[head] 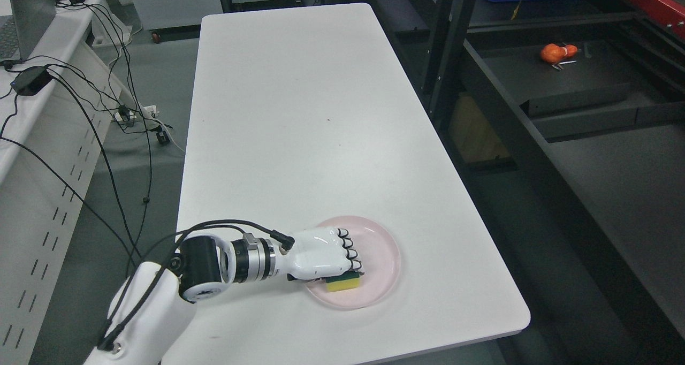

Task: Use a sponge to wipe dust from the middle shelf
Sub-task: 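Close the left hand around the green-and-yellow sponge and lift it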

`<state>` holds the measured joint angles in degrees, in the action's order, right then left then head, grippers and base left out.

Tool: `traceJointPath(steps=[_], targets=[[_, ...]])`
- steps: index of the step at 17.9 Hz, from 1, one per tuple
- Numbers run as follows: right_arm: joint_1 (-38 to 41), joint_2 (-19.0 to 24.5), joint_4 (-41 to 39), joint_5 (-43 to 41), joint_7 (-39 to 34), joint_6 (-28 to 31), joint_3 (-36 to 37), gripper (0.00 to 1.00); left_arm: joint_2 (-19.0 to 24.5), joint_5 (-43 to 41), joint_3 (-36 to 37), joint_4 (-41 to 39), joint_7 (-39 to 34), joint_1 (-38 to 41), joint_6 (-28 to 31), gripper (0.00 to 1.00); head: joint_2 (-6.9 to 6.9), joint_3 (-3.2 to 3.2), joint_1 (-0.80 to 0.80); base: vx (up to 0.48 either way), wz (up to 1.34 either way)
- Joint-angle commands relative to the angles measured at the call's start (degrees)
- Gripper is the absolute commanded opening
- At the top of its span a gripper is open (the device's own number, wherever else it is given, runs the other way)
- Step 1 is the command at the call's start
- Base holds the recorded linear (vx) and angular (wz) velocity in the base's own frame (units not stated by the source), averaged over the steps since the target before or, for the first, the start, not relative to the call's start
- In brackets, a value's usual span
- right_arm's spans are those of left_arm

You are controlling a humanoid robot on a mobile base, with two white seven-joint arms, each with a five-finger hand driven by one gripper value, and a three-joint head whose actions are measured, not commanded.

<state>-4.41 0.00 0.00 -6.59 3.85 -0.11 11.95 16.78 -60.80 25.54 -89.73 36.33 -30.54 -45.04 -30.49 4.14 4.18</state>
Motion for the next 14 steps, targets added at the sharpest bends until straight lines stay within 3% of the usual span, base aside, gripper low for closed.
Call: traceJointPath(steps=[1,3,5,14], targets=[[0.0,-1.0,-1.0,0.0,0.3,4.2,0.0,1.0,-1.4,4.3,-4.5,0.3,0.3,0.7,0.0,0.32,0.0,0.0,0.0,0.0,0.0],[0.0,-1.0,-1.0,0.0,0.3,4.2,0.0,1.0,-1.6,11.2,-7.0,1.1,1.2,0.6,0.0,0.11,0.0,0.0,0.0,0.0,0.0],[0.0,-1.0,-1.0,0.0,0.3,4.2,0.0,1.0,-3.7,13.9,-10.3,1.1,1.5,0.2,0.0,0.04,0.0,0.0,0.0,0.0,0.0],[0.0,-1.0,-1.0,0.0,0.3,4.2,0.0,1.0,-7.4,20.9,-28.2,0.0,1.5,-2.2,0.0,0.02,0.0,0.0,0.0,0.0,0.0]])
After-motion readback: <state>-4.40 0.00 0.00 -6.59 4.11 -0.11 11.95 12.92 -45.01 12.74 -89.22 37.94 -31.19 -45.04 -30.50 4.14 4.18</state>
